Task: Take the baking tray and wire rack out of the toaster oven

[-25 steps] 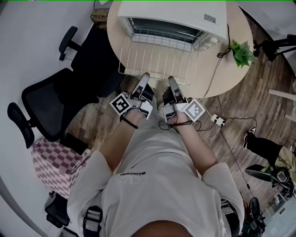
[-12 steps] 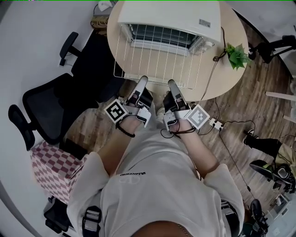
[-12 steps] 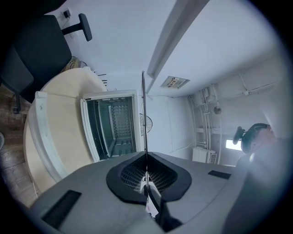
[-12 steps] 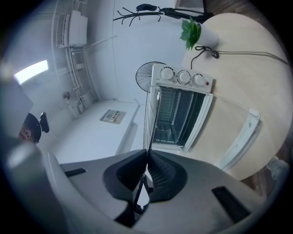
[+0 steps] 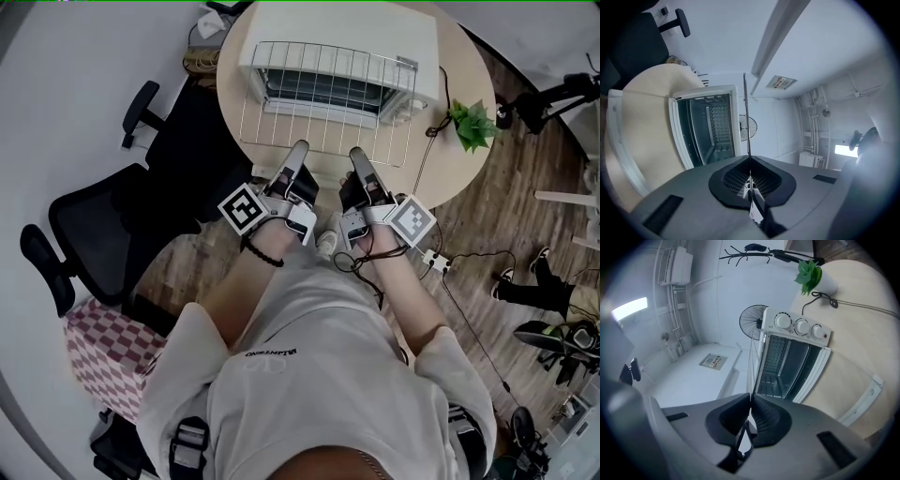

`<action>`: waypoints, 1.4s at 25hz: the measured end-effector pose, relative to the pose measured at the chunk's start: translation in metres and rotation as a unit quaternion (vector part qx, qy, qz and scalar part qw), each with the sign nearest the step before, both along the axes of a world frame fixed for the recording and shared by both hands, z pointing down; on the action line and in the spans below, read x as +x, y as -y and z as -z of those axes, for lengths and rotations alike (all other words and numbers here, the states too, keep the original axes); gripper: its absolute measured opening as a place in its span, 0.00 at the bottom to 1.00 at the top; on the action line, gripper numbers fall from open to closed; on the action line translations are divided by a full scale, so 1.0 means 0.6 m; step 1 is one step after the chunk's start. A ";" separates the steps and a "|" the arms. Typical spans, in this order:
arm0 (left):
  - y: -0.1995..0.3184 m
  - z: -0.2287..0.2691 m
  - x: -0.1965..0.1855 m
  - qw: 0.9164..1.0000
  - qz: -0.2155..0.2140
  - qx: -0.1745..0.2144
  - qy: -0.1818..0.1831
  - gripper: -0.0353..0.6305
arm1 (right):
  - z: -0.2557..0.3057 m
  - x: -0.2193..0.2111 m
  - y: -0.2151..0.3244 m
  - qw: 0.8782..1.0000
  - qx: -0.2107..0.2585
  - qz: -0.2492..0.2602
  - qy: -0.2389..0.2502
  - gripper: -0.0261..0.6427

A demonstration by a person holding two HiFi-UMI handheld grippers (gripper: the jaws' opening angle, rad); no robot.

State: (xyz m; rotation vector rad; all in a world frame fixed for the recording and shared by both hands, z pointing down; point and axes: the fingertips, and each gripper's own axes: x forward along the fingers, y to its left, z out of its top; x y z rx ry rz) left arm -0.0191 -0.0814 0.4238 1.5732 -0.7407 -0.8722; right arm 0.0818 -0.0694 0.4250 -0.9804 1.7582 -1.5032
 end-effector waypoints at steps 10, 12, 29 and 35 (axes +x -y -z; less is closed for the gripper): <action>0.072 0.013 0.001 1.000 0.003 -0.020 0.003 0.06 | 0.011 0.001 0.071 1.000 -0.022 -0.013 -0.001 0.05; 0.085 0.013 0.004 1.000 0.003 -0.024 0.006 0.06 | 0.011 0.004 0.086 1.000 -0.027 -0.014 -0.002 0.05; 0.179 0.020 0.022 0.999 -0.003 -0.043 0.022 0.06 | 0.017 0.024 0.176 0.998 -0.053 -0.034 0.012 0.05; 0.213 0.016 0.025 0.998 -0.003 -0.059 0.031 0.06 | 0.016 0.028 0.209 0.997 -0.062 -0.041 0.016 0.06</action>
